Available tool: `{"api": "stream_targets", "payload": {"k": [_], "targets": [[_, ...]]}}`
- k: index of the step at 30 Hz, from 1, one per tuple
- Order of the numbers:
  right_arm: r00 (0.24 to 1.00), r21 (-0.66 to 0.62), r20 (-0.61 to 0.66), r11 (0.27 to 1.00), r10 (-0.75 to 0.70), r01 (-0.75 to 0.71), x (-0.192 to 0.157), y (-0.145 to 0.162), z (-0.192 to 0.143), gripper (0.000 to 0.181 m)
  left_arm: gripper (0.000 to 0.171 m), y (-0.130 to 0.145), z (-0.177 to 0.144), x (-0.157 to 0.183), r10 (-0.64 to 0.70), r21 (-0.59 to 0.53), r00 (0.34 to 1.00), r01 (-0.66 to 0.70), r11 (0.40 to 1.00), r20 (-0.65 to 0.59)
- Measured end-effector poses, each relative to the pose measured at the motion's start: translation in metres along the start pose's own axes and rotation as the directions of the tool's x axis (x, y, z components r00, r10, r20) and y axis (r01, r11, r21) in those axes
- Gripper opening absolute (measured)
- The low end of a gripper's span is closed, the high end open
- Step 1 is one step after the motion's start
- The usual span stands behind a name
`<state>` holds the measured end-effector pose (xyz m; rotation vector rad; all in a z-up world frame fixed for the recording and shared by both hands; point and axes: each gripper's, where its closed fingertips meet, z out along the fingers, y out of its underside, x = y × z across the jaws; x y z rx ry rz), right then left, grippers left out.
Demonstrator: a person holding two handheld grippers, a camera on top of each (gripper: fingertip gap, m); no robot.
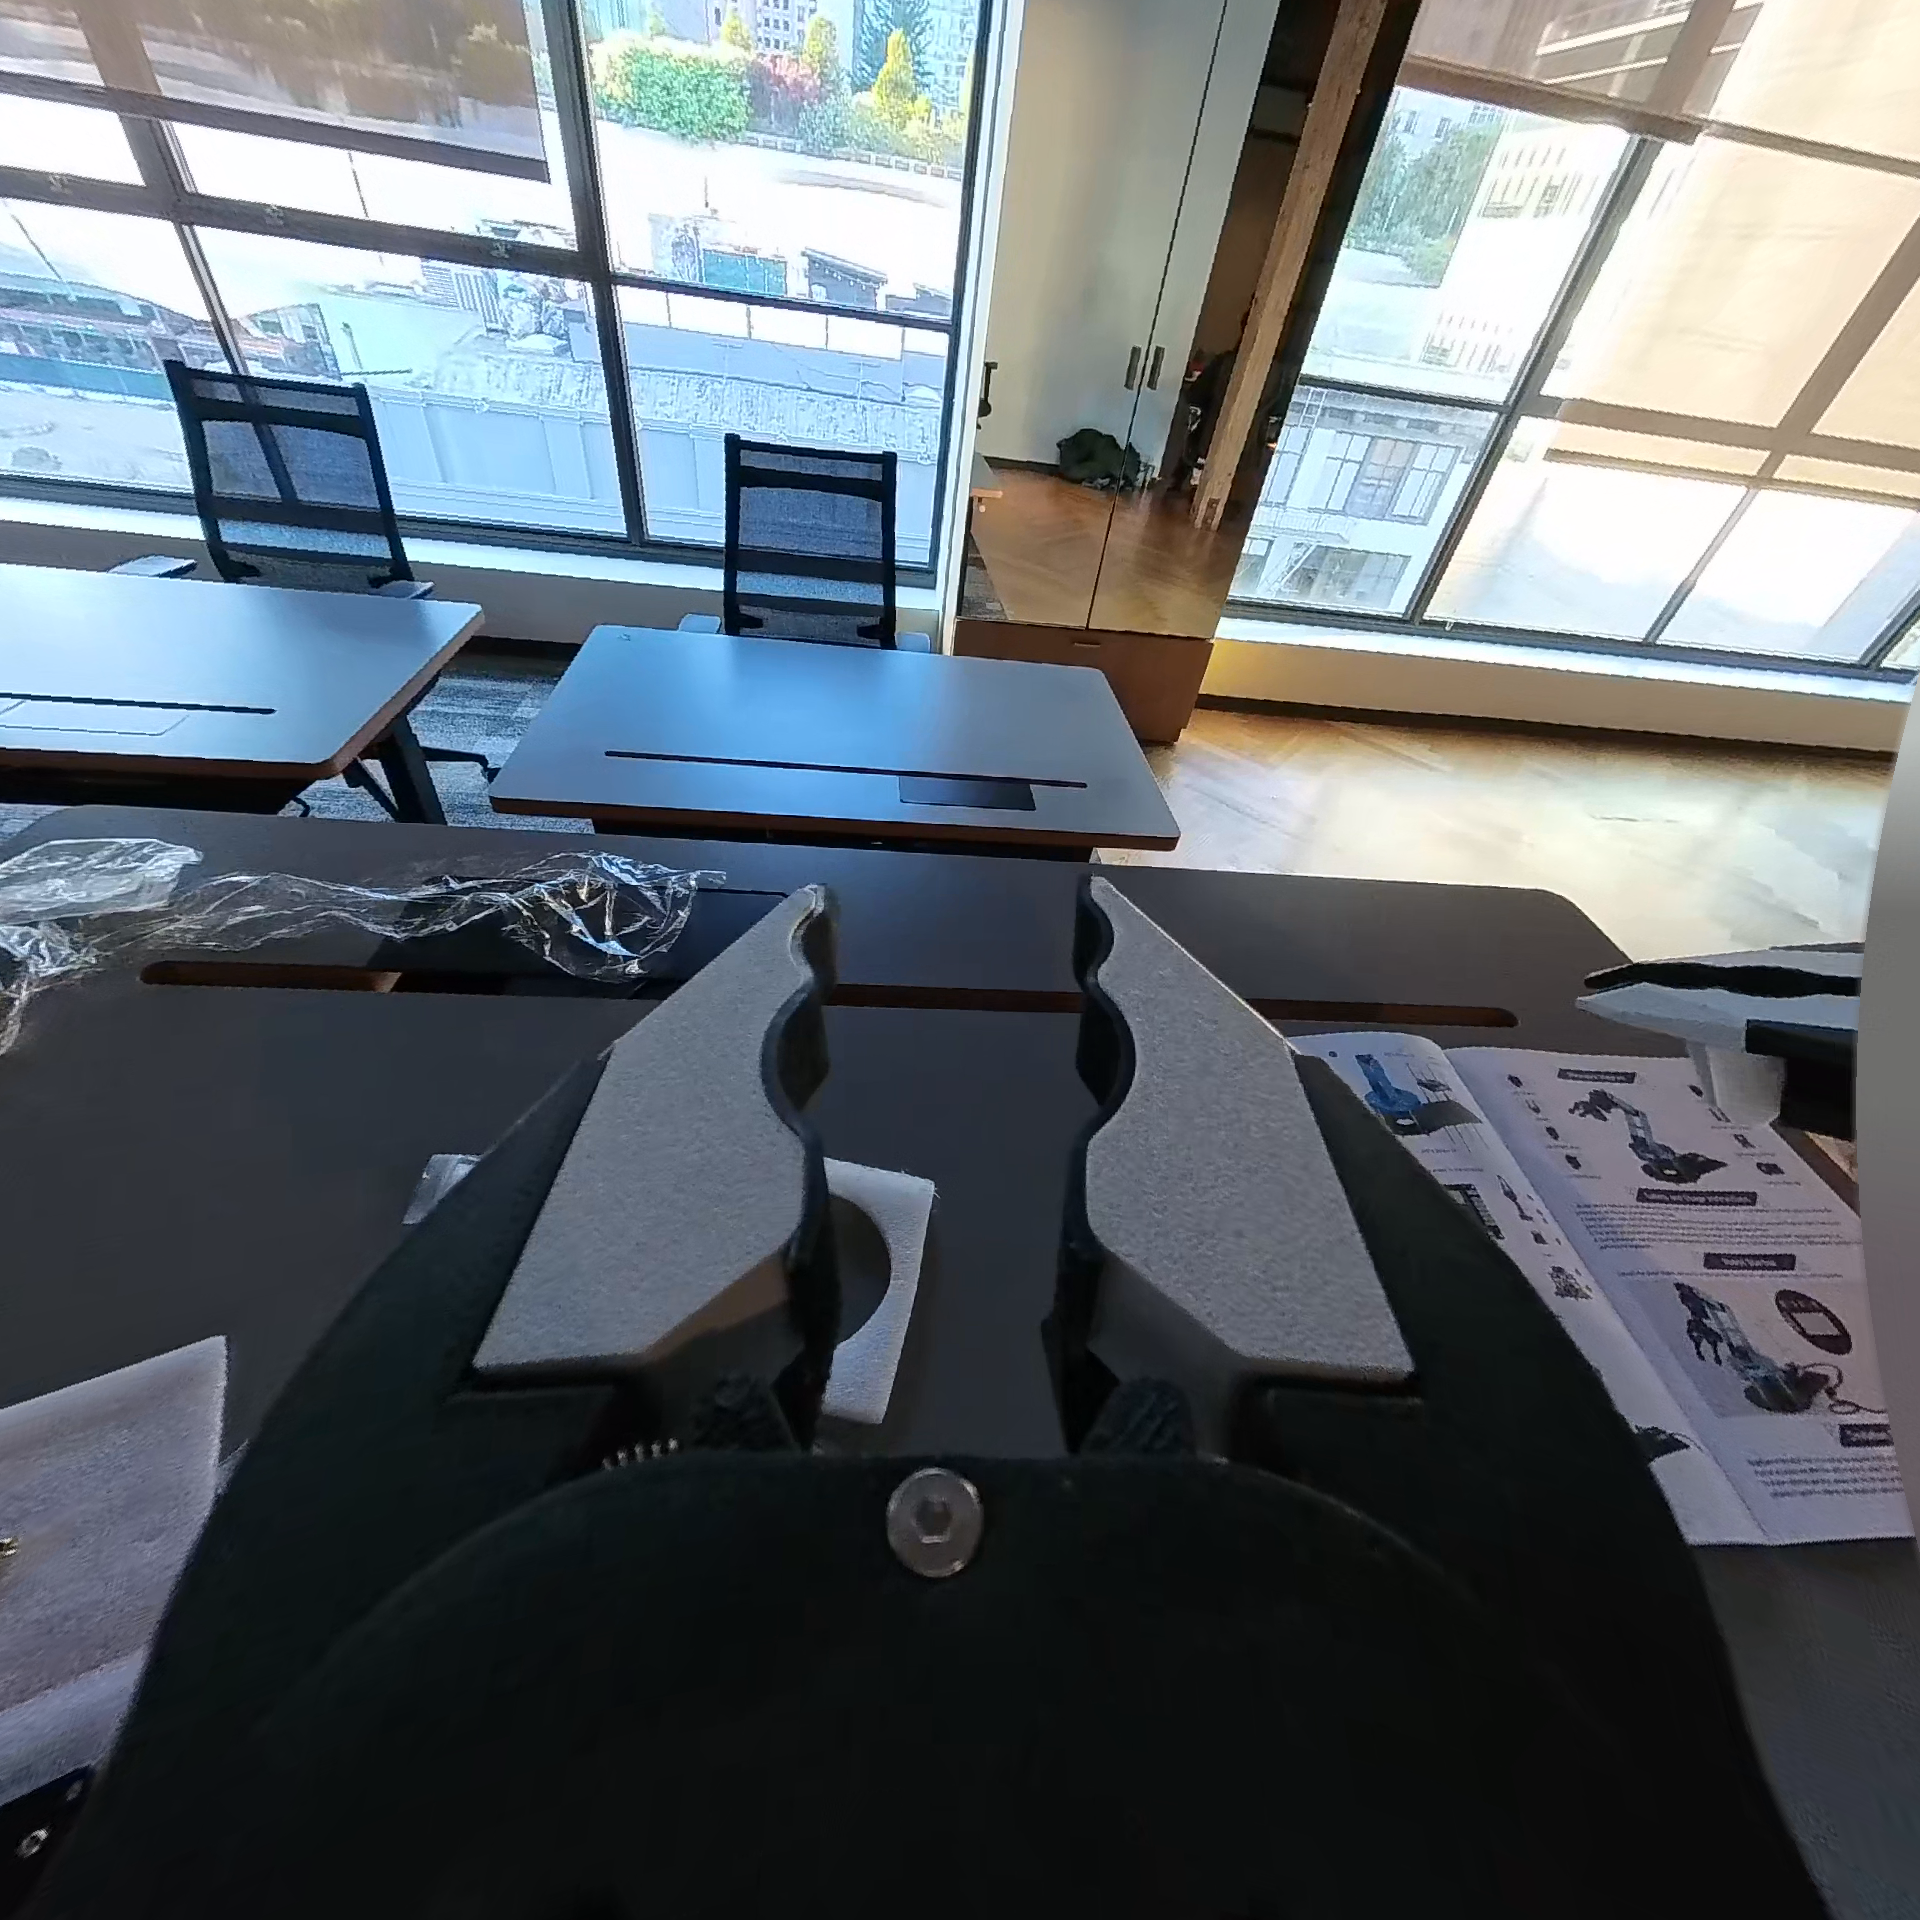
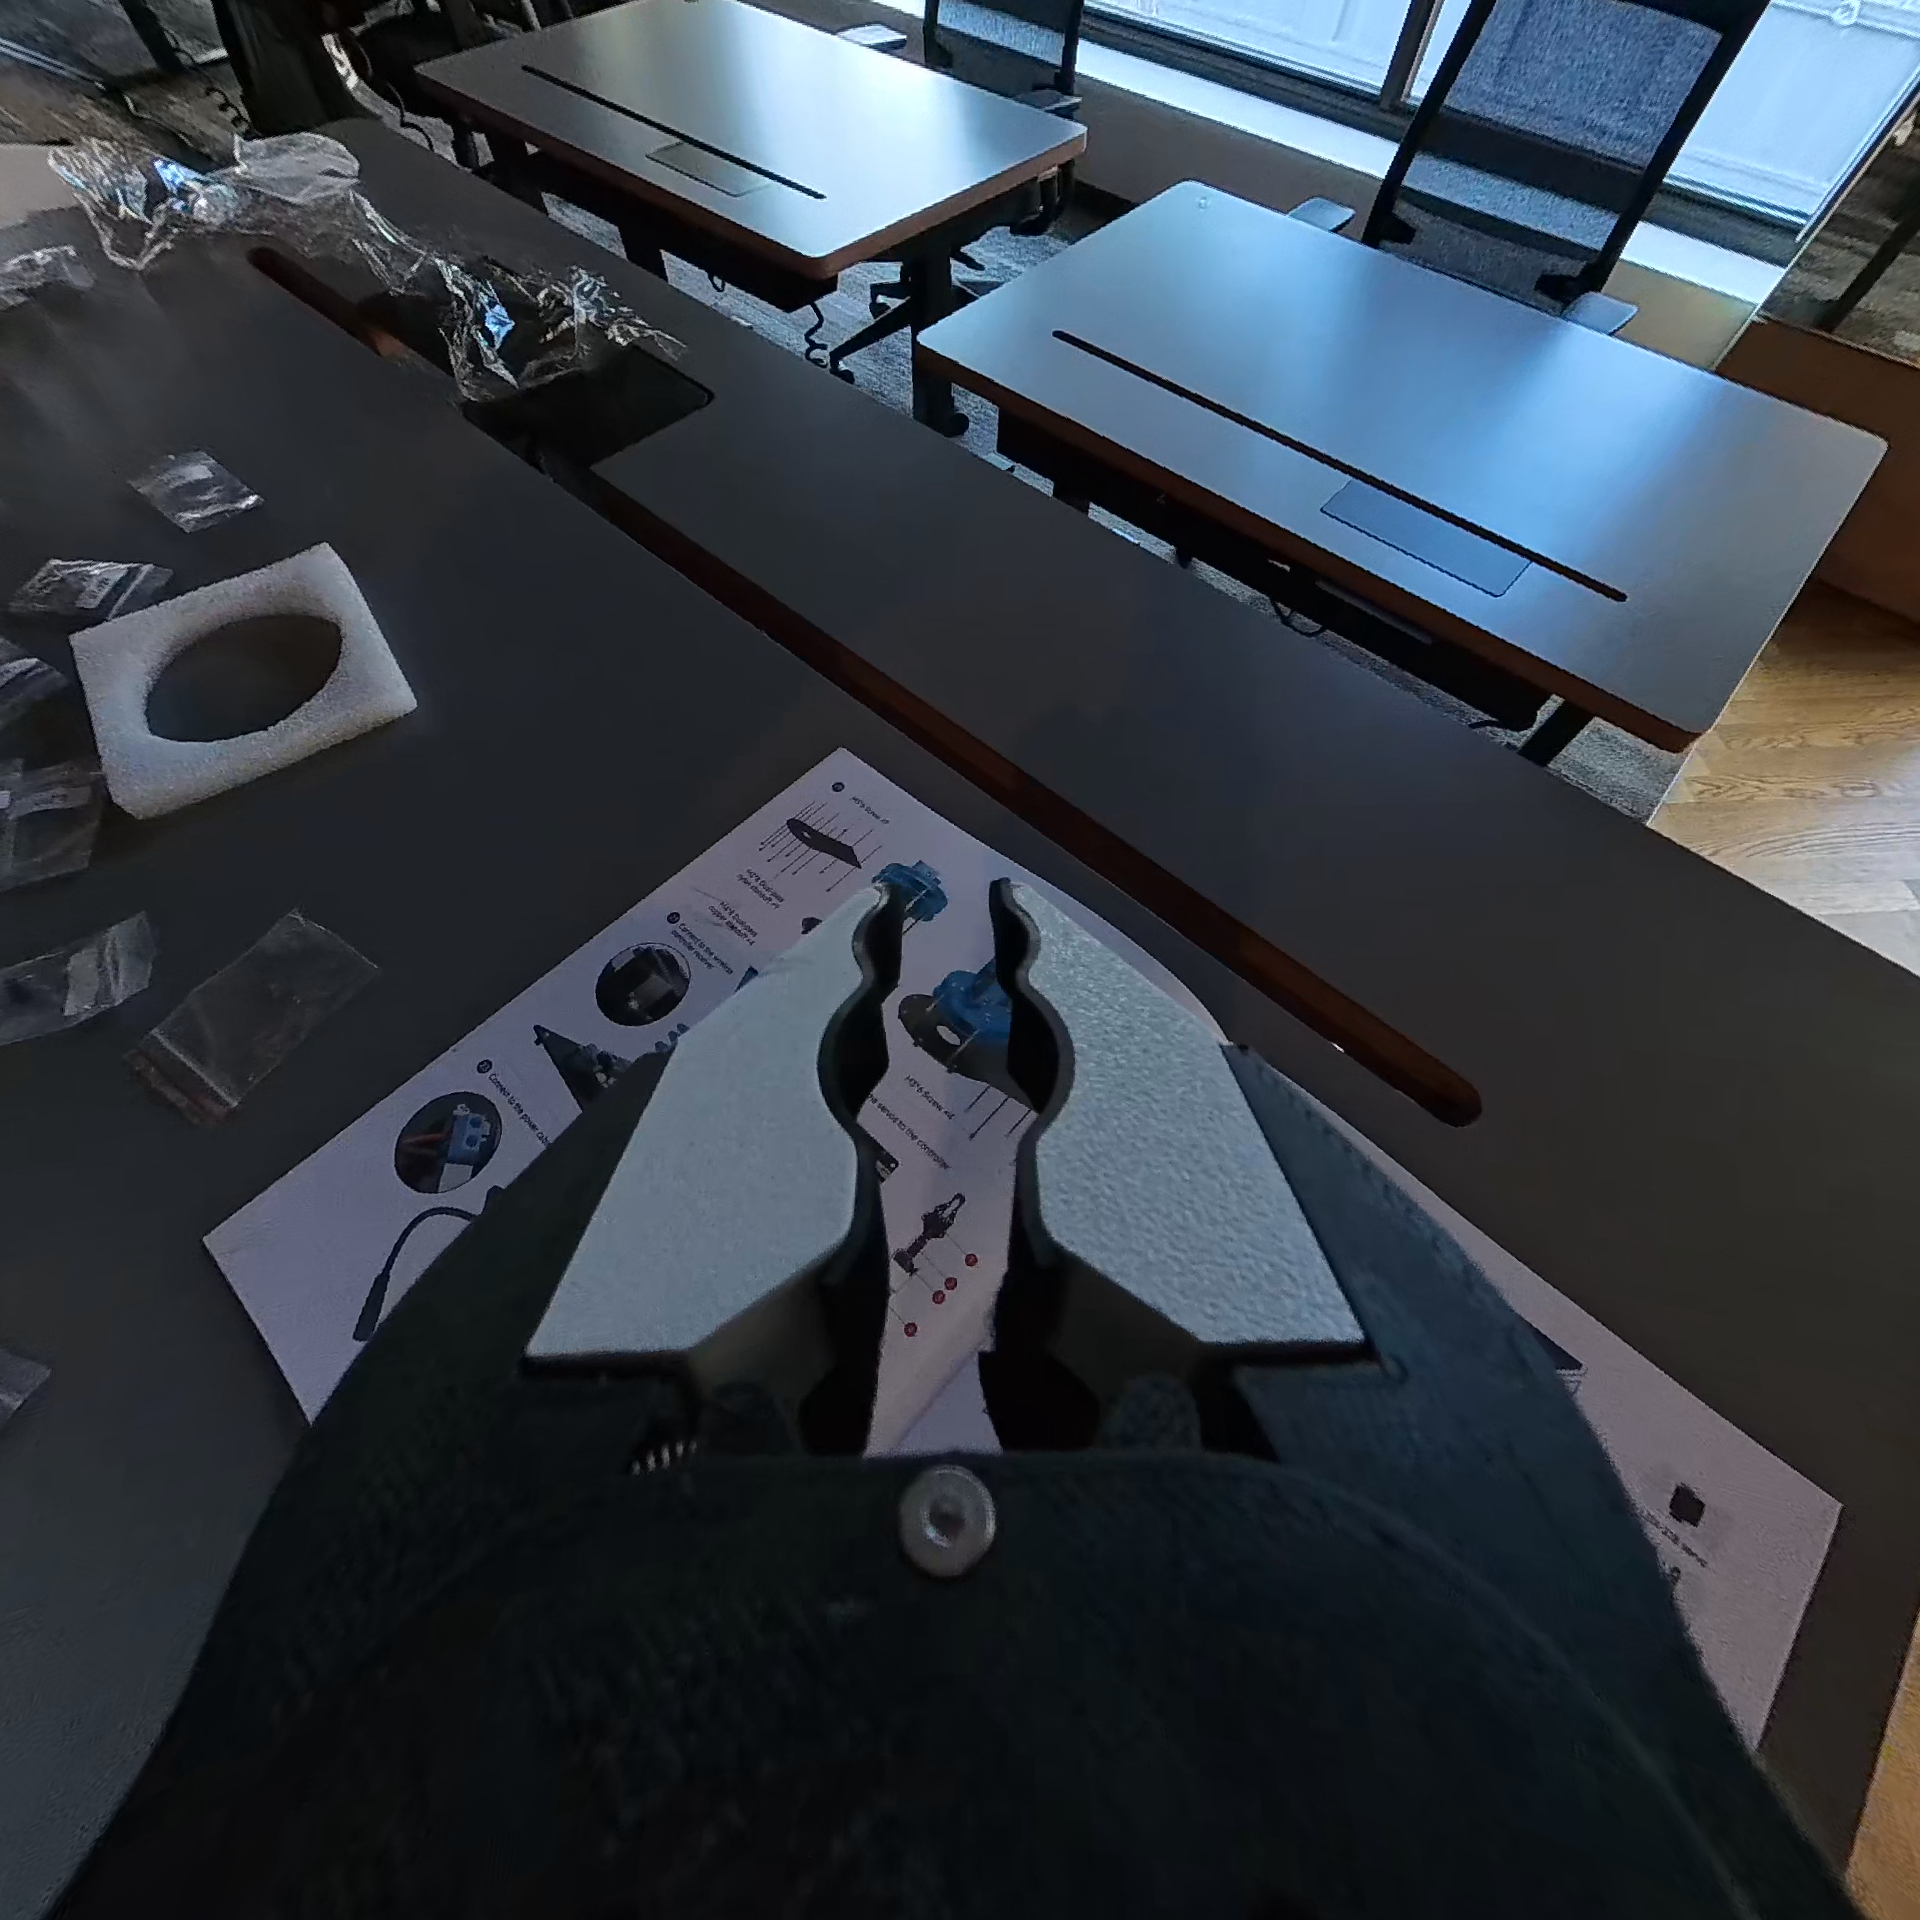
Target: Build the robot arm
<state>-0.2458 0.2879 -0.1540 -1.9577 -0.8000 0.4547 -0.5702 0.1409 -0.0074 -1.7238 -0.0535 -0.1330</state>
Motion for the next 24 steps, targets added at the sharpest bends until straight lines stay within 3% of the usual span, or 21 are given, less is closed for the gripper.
{"api": "stream_targets", "payload": {"k": [24], "targets": [[1.0,0.013,0.0,1.0,-0.026,0.026,-0.003,-0.002,0.002,0.012,0.045,0.004,-0.003,-0.019,-0.018,-0.026,0.999,0.019,0.999,0.048]]}}
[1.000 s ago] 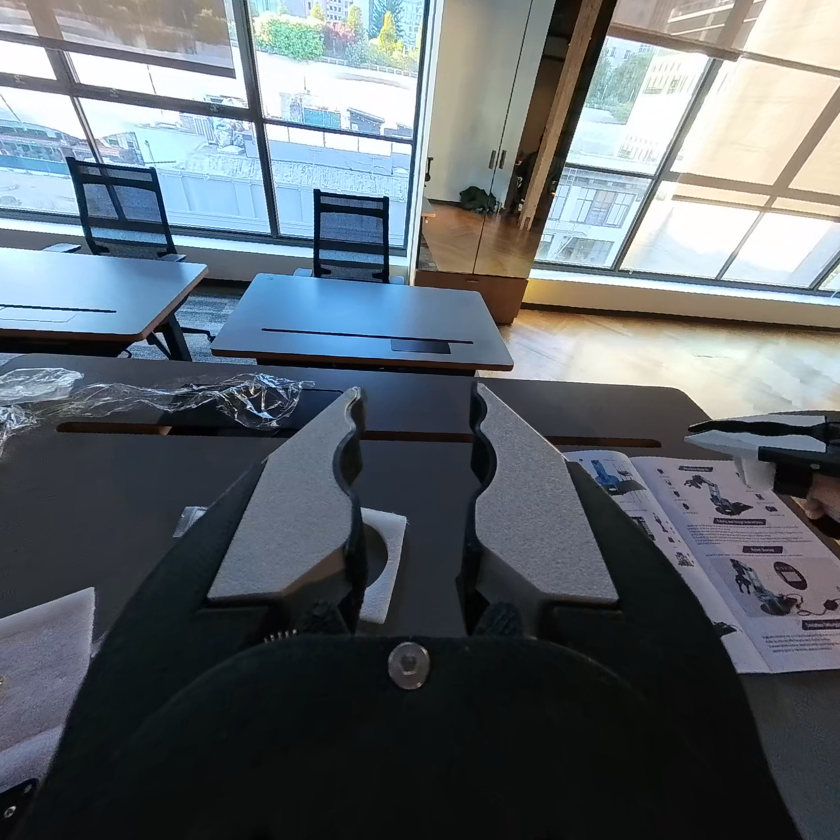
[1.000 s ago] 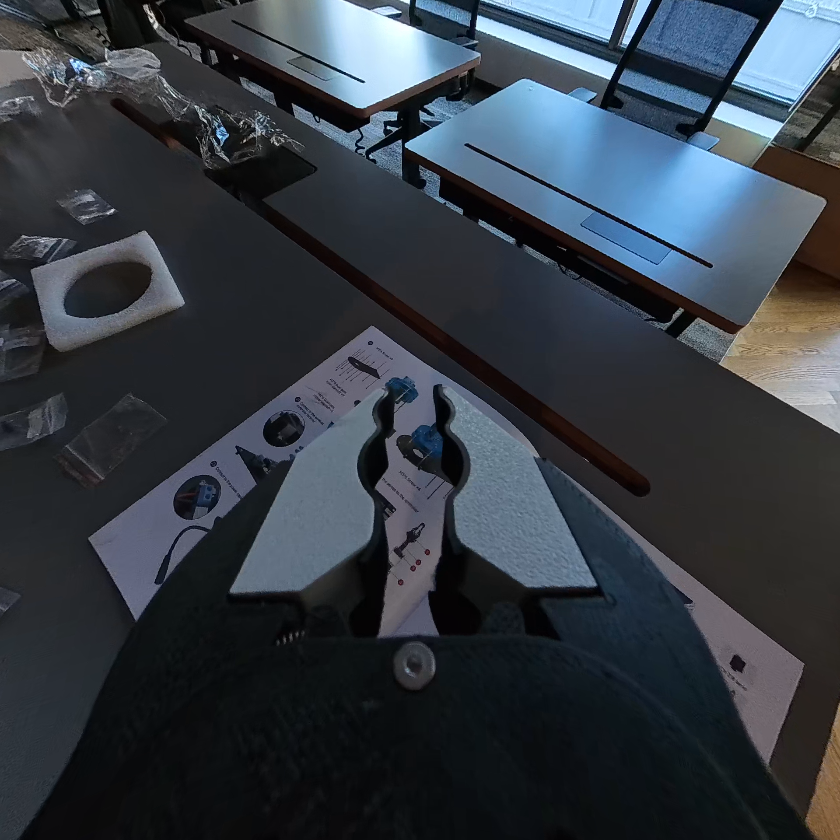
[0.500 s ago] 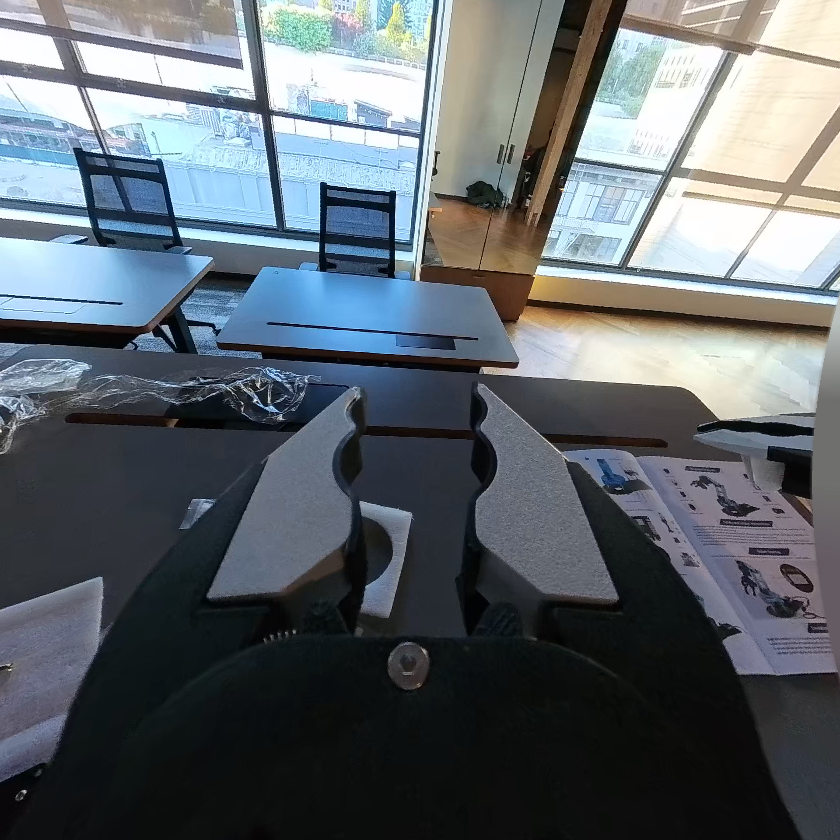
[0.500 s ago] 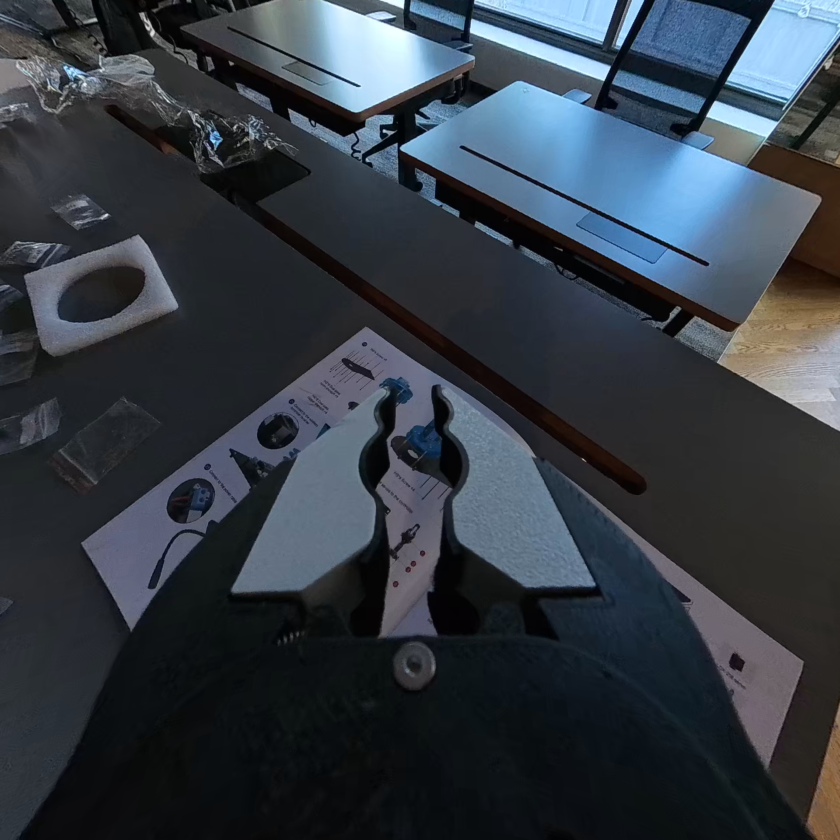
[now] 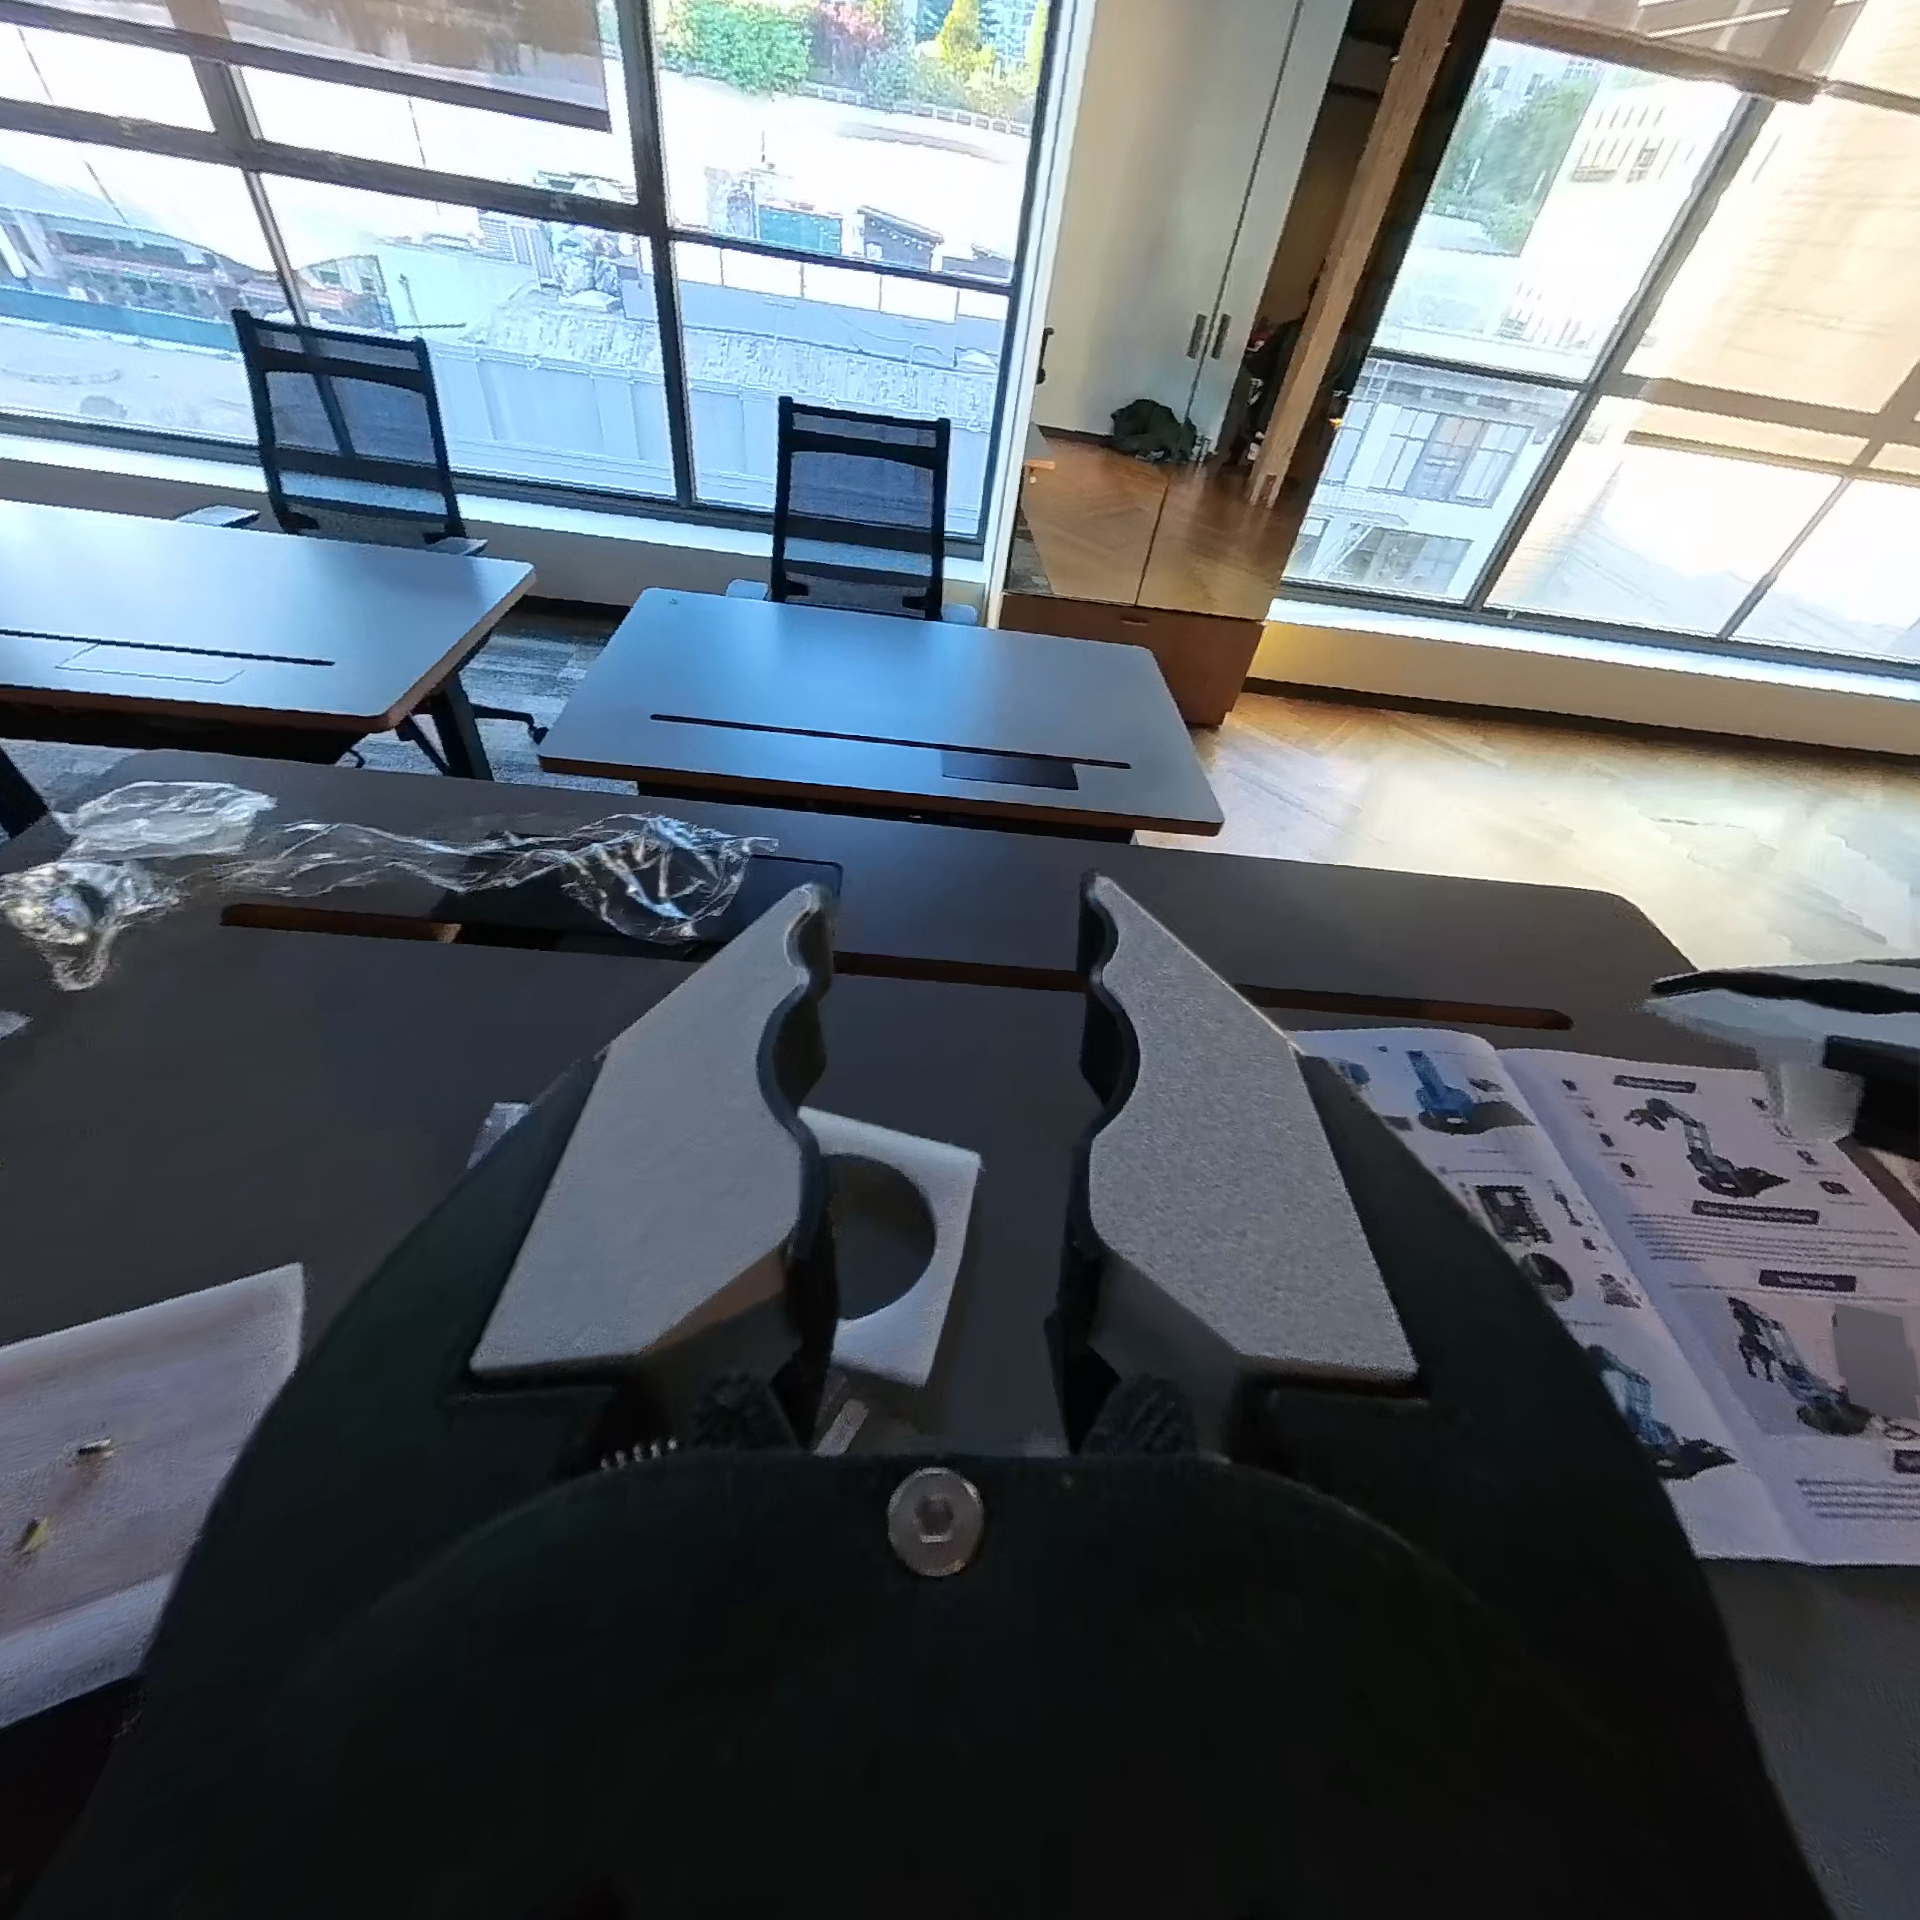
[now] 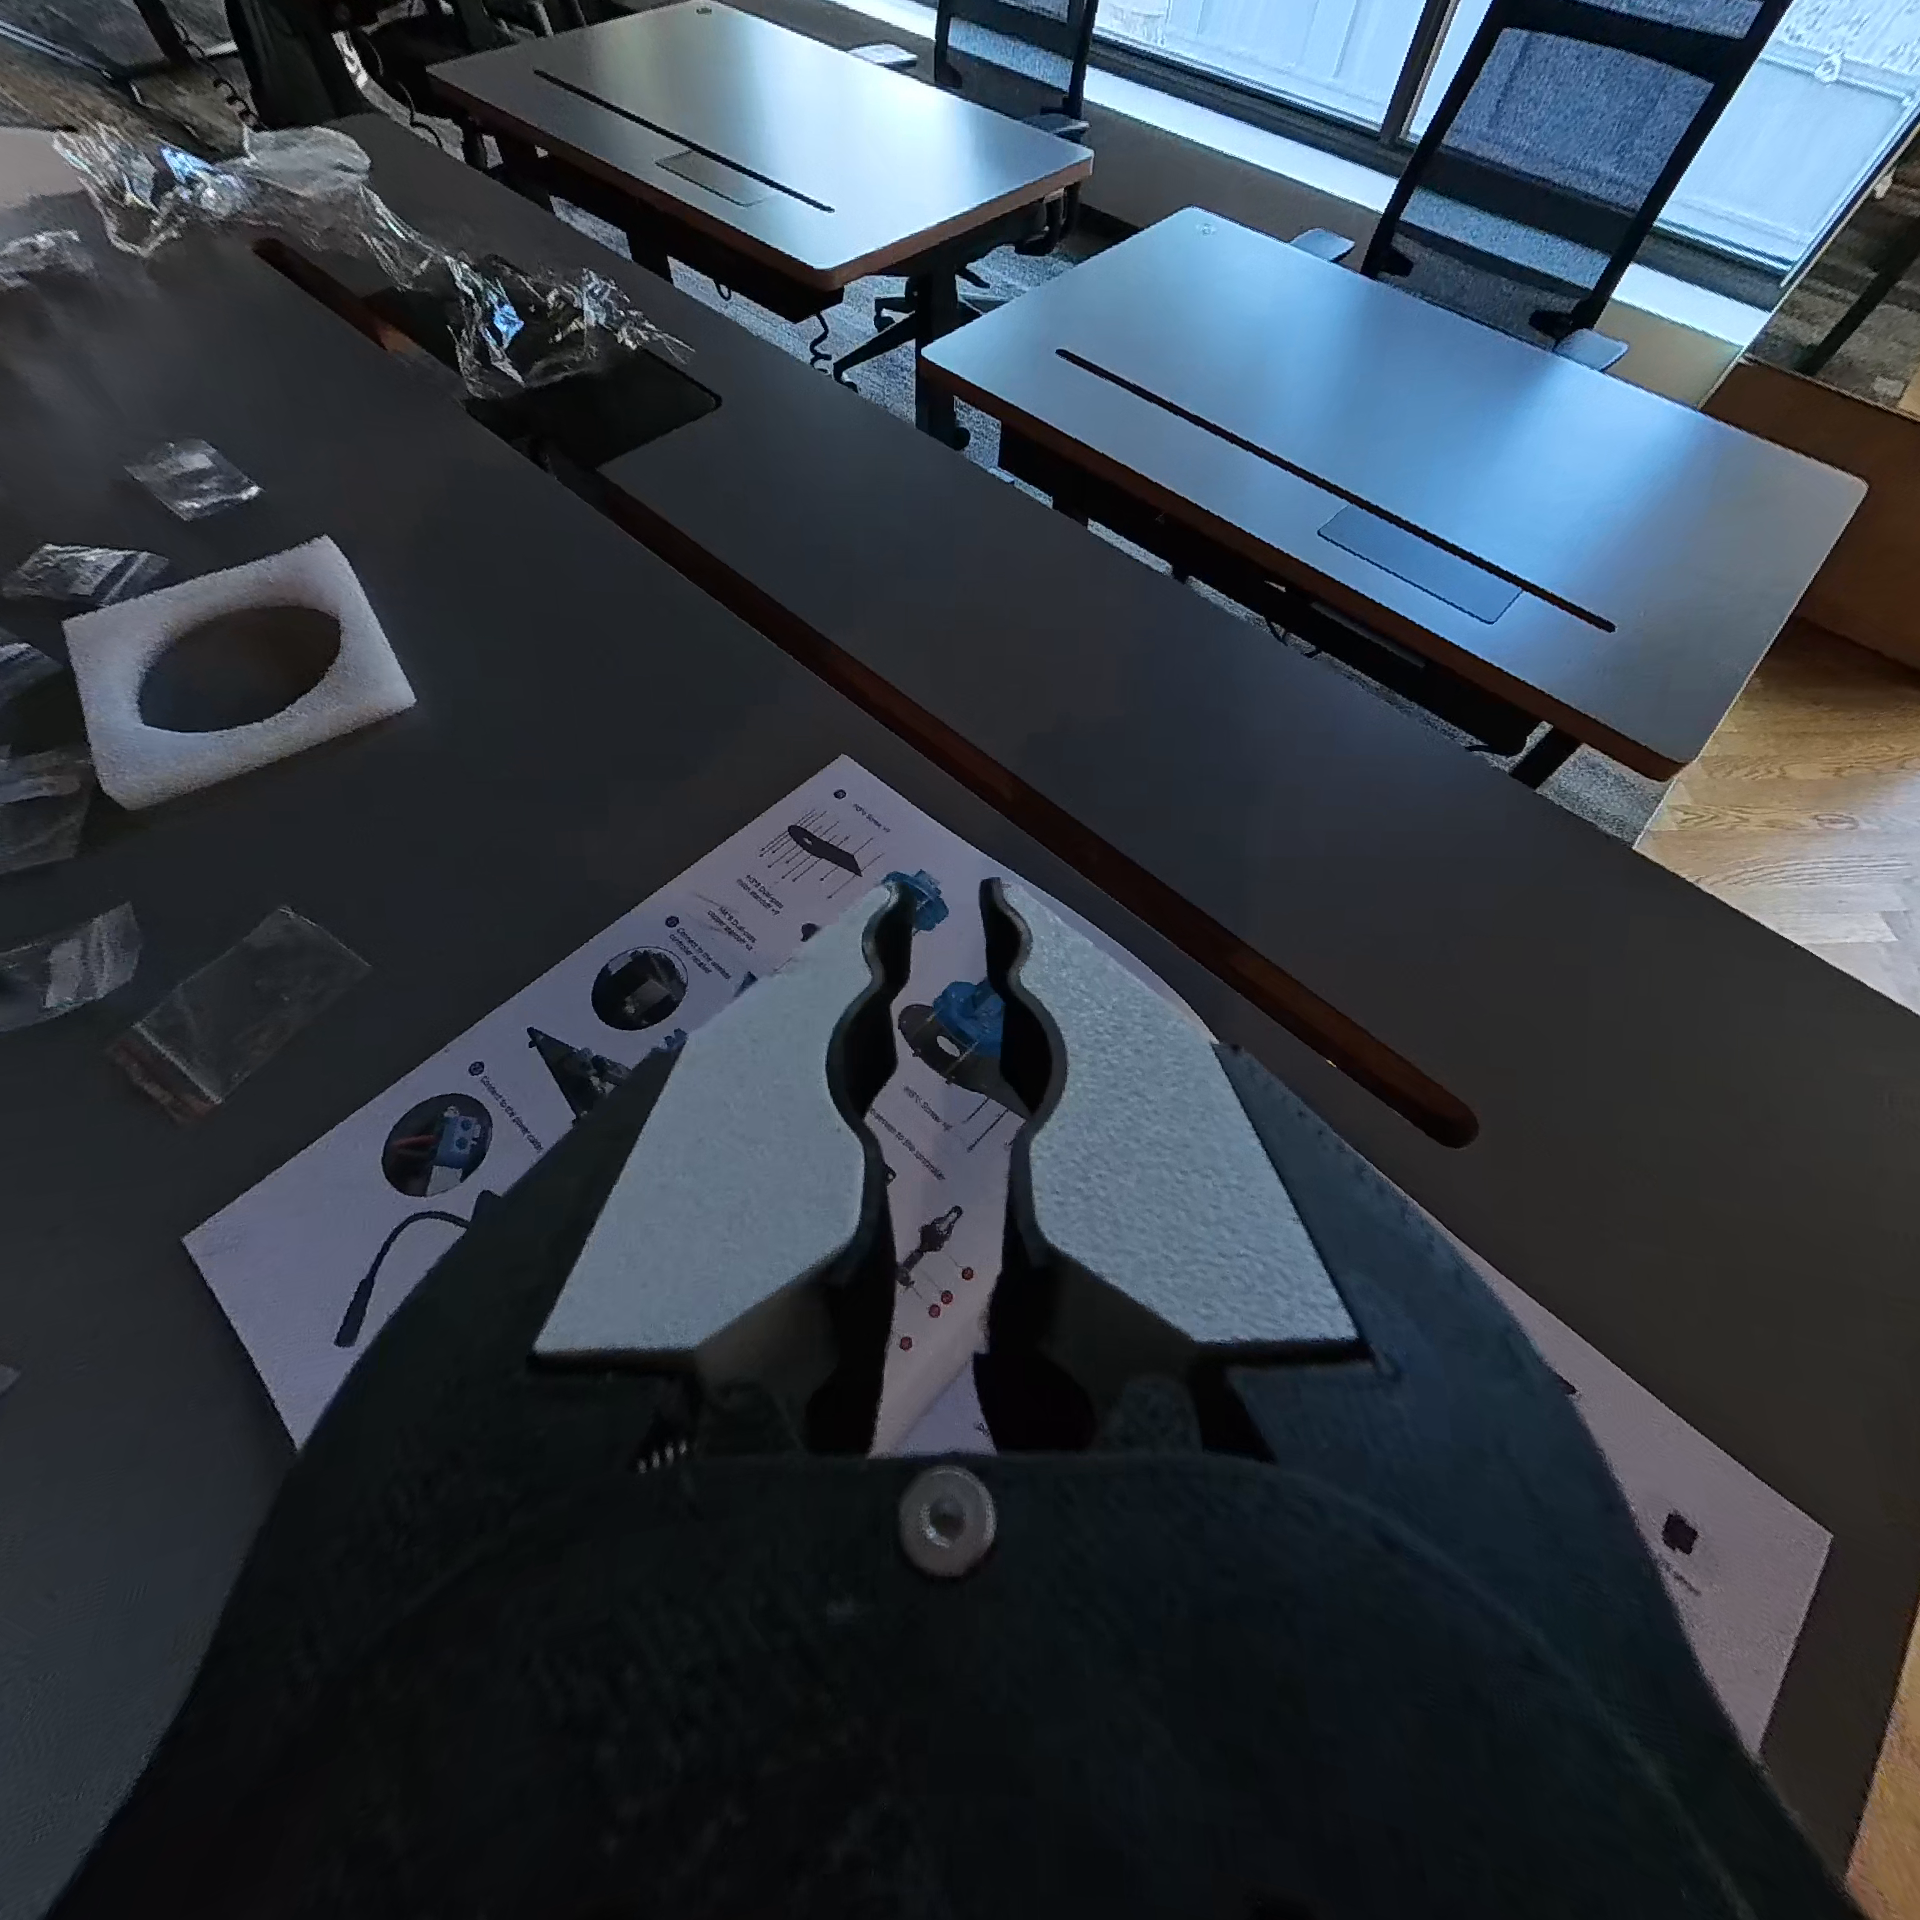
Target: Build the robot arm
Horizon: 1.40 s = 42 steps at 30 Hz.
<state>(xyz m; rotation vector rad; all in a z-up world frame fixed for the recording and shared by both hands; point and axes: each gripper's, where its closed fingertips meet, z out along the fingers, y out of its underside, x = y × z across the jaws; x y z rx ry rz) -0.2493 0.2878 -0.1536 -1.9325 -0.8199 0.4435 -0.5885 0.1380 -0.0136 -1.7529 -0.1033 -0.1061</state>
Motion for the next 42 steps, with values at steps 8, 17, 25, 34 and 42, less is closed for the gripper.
{"api": "stream_targets", "payload": {"k": [8,17,25,34,42], "targets": [[1.0,0.018,-0.002,1.0,-0.019,0.02,-0.006,-0.005,0.0,0.013,0.046,0.0,-0.01,-0.011,-0.008,-0.013,1.0,0.008,1.0,0.022],[1.0,0.061,0.013,0.998,0.006,-0.007,-0.009,-0.012,-0.002,0.017,0.046,-0.006,-0.021,-0.018,-0.016,0.015,0.999,0.016,1.0,0.036],[0.998,0.065,0.007,0.996,-0.064,0.064,-0.011,-0.012,-0.003,0.001,0.046,-0.002,-0.021,-0.021,-0.017,-0.007,0.999,0.018,1.0,0.042],[0.997,0.044,0.017,0.996,-0.08,0.079,-0.013,-0.009,-0.001,0.0,0.045,-0.002,-0.019,-0.019,-0.013,-0.008,0.999,0.013,1.0,0.042],[0.997,0.076,0.007,0.994,-0.082,0.082,-0.014,-0.017,-0.007,0.0,0.045,-0.002,-0.016,-0.013,-0.019,-0.004,1.0,0.019,1.0,0.01]]}}
